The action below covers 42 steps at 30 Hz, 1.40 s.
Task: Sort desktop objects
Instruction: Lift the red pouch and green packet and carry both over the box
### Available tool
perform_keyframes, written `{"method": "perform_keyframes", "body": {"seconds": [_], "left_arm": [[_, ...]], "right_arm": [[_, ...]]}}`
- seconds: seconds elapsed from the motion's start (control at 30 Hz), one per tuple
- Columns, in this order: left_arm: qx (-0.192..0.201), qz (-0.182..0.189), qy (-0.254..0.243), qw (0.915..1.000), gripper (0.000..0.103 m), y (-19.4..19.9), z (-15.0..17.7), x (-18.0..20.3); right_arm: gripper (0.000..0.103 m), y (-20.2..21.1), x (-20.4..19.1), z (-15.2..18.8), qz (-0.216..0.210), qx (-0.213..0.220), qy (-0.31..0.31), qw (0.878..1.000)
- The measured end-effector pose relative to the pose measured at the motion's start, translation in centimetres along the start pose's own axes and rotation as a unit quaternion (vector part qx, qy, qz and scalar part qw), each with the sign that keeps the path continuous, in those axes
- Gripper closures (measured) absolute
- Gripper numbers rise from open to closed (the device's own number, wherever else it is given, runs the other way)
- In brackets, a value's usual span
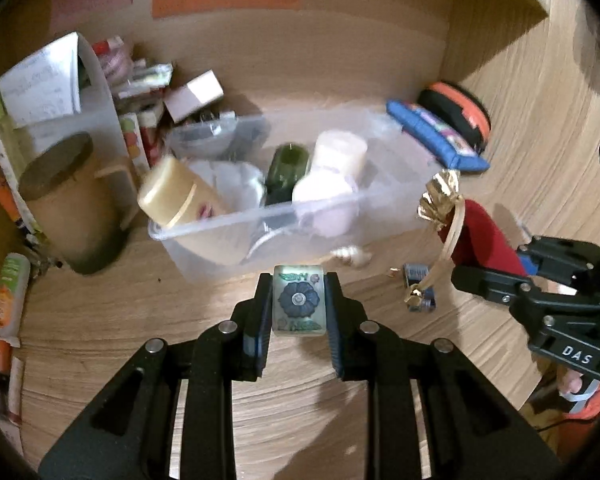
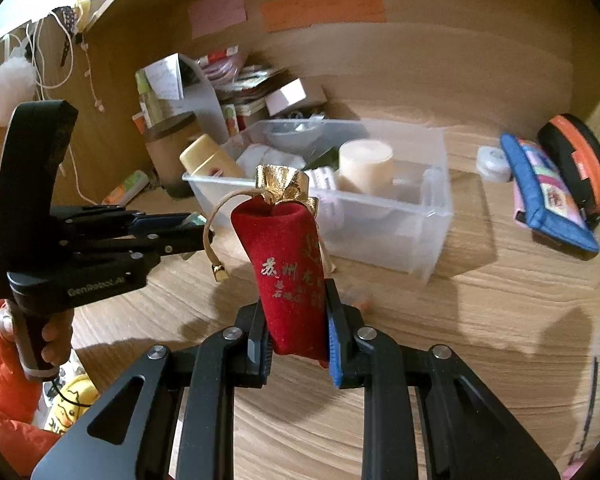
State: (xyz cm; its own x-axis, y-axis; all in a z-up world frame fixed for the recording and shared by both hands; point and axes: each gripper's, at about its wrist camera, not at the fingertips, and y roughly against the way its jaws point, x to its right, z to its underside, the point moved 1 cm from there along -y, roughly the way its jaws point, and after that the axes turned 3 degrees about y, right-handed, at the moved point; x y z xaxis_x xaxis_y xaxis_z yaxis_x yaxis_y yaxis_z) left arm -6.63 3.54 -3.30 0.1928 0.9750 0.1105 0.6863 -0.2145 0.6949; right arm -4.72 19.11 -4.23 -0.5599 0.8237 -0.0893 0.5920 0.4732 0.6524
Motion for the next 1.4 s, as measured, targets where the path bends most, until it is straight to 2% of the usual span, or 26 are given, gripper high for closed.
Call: {"method": "perform_keyframes", "body": {"seconds": [0.3, 0.57, 0.87, 1.2, 1.4], "left_arm": [[0.045, -0.001, -0.005, 0.9990, 0.079, 2.8, -1.9, -0.1], [0.067, 0.005, -0.001, 0.9978, 0.079, 3.0, -4.1, -0.9], [0.052, 0.019, 0.009, 0.9984, 0.079, 0.4, -6.5, -2.0], [0.027, 0.025, 0.006, 0.9993, 0.079, -3.2, -7.8, -2.6], [0.016, 0.027, 0.020, 0.9993, 0.079, -5.0, -8.7, -3.3]], "right_arm": [[0.084, 2.2, 1.8, -1.5, 0.031, 0.019, 0.002, 0.999], [0.084, 2.6, 3.5, -3.9, 0.047, 0.042, -0.003, 0.998], [0.084, 1.0, 5.0, -7.0, 0.058, 0.050, -0.005, 0.997], [0.084, -3.5, 6.4, -7.9, 0.048, 0.012, -0.016, 0.999], [0.084, -5.2, 6.6, -7.9, 0.049, -0.009, -0.003, 0.999]]}}
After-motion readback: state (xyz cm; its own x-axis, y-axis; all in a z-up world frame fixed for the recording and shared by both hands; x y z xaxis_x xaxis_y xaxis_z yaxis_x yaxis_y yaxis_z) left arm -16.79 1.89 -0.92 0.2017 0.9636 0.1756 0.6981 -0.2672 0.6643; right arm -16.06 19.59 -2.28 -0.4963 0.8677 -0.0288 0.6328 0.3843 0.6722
